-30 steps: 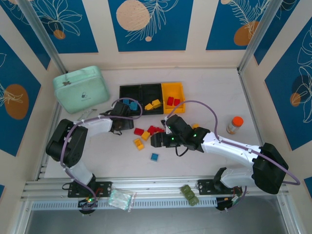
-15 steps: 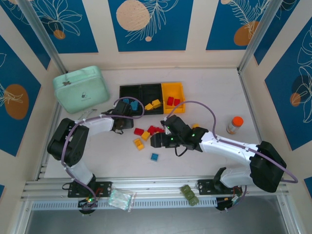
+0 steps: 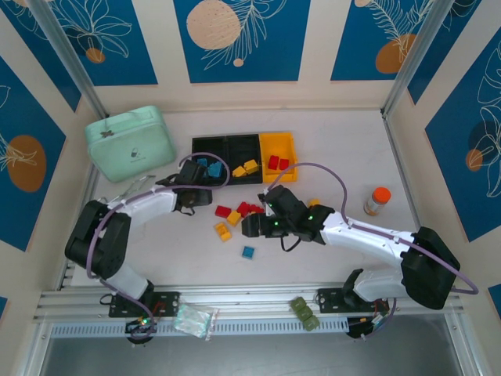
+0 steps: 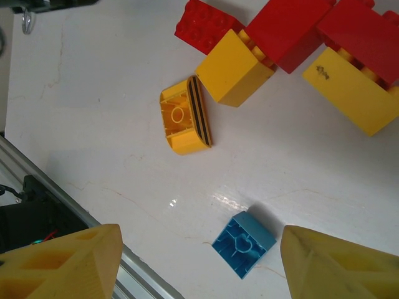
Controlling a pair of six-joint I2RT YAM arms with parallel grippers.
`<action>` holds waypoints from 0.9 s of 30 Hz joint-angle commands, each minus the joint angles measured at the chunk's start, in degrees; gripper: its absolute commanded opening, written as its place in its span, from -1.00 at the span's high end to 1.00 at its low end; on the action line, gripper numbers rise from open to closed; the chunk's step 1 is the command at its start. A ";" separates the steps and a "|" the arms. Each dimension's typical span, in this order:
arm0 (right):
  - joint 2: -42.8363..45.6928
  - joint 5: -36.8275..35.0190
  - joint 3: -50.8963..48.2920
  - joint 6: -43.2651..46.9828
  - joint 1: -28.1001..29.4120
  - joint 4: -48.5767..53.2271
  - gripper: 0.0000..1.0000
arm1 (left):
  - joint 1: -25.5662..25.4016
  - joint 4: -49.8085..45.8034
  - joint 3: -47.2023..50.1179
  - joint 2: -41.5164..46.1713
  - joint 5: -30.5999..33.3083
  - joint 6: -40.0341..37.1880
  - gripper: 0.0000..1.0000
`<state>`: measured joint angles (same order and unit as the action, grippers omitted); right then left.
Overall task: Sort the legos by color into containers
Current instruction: Pick up the lego from the center of the table, then place the lego in the container.
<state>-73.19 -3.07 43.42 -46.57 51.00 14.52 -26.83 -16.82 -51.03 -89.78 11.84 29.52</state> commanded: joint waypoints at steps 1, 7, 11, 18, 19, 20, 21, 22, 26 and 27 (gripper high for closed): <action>1.73 -0.93 -1.14 -0.65 0.29 -0.20 -0.36 | -0.47 -5.15 -1.34 3.64 -2.00 -0.94 -0.01; 1.86 -0.88 -1.32 -0.65 0.23 -0.79 -0.36 | -0.08 -11.81 -10.68 2.47 -4.26 -2.59 -0.01; 2.37 -0.89 -1.84 -0.95 0.30 -0.94 -0.36 | 0.61 -14.97 -19.94 -2.33 -4.88 -4.49 -0.01; 3.40 -1.59 -2.19 -1.29 0.23 -0.48 -0.36 | 3.04 -20.01 -36.57 -14.64 -5.09 -7.45 -0.02; 3.48 -1.72 -2.11 -1.35 0.16 -0.38 -0.36 | 3.41 -20.60 -38.32 -16.22 -5.00 -7.83 -0.02; 3.56 -1.81 -2.05 -1.38 0.15 -0.15 -0.36 | 3.83 -21.40 -40.54 -18.06 -4.94 -8.21 -0.02; 3.62 -1.93 -2.00 -1.35 0.12 0.02 -0.36 | 4.26 -22.12 -42.43 -19.75 -4.97 -8.53 -0.02; 3.68 -2.02 -1.97 -1.48 0.08 0.16 -0.36 | 4.62 -22.57 -44.08 -21.17 -5.21 -8.64 -0.02; 3.58 -2.13 -1.72 -1.49 -0.29 0.83 -0.36 | 6.00 -24.34 -49.87 -26.66 -6.03 -8.86 -0.02; 3.58 -2.11 -1.52 -1.50 -0.38 1.02 -0.36 | 6.38 -24.70 -51.10 -27.89 -6.18 -8.90 -0.02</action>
<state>-70.61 -4.56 41.87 -47.42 50.98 14.28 -21.52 -37.69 -98.24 -115.24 6.98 21.98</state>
